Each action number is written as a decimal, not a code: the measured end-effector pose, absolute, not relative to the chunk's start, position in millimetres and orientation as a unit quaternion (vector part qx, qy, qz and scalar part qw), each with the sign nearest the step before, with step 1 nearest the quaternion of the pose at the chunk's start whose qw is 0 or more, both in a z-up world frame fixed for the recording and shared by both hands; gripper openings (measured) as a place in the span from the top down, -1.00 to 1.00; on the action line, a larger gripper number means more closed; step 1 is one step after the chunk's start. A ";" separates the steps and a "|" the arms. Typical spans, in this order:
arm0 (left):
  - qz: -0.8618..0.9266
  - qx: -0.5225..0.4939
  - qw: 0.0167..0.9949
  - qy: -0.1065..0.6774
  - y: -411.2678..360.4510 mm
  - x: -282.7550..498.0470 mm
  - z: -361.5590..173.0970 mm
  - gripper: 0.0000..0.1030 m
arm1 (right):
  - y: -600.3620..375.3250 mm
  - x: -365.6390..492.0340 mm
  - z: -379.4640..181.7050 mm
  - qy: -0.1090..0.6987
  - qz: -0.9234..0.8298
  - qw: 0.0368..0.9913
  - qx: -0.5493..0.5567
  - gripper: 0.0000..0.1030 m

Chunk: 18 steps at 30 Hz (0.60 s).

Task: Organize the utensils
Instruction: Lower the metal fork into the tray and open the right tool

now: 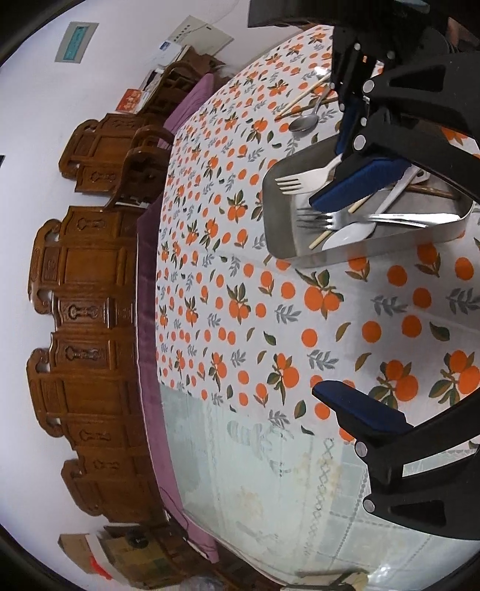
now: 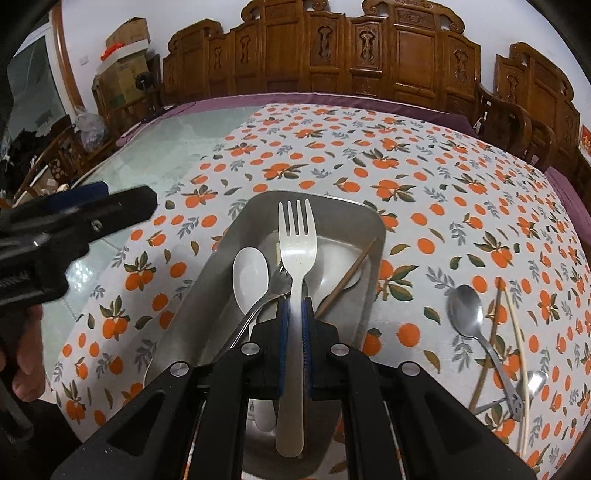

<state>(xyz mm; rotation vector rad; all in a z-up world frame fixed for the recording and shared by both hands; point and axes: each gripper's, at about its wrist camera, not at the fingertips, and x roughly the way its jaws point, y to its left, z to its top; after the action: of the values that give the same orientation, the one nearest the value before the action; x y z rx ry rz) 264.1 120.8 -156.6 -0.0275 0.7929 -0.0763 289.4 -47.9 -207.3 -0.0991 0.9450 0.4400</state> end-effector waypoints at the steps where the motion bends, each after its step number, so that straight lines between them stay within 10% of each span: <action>1: -0.036 -0.014 0.922 0.386 121.4 264.5 -156.7 -0.73 | -46.9 290.0 -209.7 0.453 0.211 0.865 -0.047 0.83; 18: -0.038 -0.013 0.921 0.388 120.7 265.1 -158.1 -0.73 | -48.3 291.1 -211.7 0.446 0.229 0.864 -0.037 0.82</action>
<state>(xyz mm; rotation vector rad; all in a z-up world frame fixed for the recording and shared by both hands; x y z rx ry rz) 265.1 120.7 -158.1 -0.0277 0.7981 -0.0771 291.1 -48.3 -211.7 -0.0777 0.9350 0.4803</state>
